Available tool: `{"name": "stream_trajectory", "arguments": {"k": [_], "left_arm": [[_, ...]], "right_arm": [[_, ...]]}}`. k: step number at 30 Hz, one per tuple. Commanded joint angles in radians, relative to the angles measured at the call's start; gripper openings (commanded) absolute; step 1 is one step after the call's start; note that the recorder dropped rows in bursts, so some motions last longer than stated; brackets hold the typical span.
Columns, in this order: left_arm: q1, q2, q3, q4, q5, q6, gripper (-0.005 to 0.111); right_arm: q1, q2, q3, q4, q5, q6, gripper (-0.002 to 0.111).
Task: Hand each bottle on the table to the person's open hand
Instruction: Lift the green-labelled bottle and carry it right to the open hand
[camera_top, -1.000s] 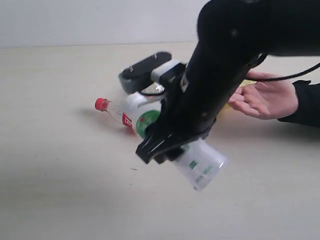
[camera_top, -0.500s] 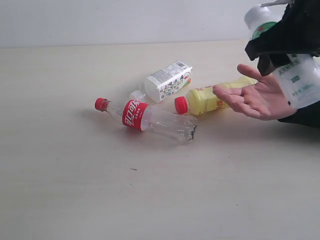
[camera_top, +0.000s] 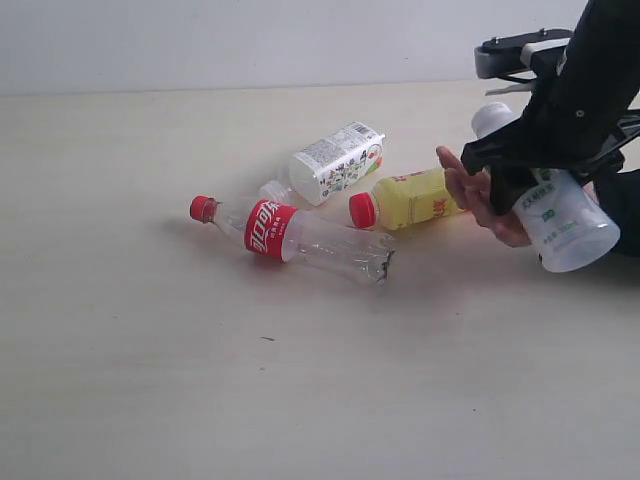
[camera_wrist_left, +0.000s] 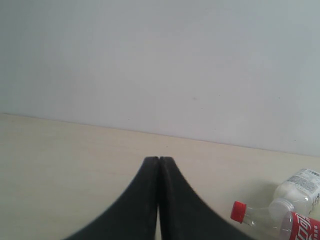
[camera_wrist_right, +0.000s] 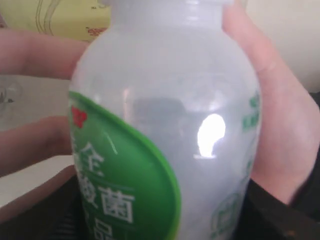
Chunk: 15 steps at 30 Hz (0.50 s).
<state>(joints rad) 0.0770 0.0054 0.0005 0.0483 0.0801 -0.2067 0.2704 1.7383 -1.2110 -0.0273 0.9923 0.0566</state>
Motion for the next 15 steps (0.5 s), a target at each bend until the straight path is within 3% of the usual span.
{"name": "stream_trajectory", "arguments": {"k": [1,4,6,8,9,13,15], "left_arm": [[0.003,-0.005,0.000,0.001,-0.008,-0.007,0.003],[0.003,-0.005,0.000,0.001,-0.008,-0.007,0.003],[0.003,-0.005,0.000,0.001,-0.008,-0.007,0.003],[0.003,-0.005,0.000,0.001,-0.008,-0.007,0.003],[0.003,-0.005,0.000,0.001,-0.008,-0.007,0.003],[0.003,-0.005,0.000,0.001,-0.008,-0.007,0.003],[0.003,-0.005,0.000,0.001,-0.008,-0.007,0.003]], "right_arm": [[-0.006,0.045,-0.007,0.001,-0.007,-0.057,0.000],[-0.006,0.056,-0.007,-0.001,-0.021,-0.057,0.000],[-0.006,0.056,-0.007,-0.001,-0.045,-0.057,0.006],[-0.006,0.056,-0.007,-0.001,-0.047,-0.057,0.020],[-0.006,0.056,-0.007,-0.001,-0.045,-0.062,0.033],[-0.004,0.056,-0.007,0.001,-0.043,-0.083,0.070],[-0.004,0.056,-0.007,0.001,-0.049,-0.083,0.071]]}}
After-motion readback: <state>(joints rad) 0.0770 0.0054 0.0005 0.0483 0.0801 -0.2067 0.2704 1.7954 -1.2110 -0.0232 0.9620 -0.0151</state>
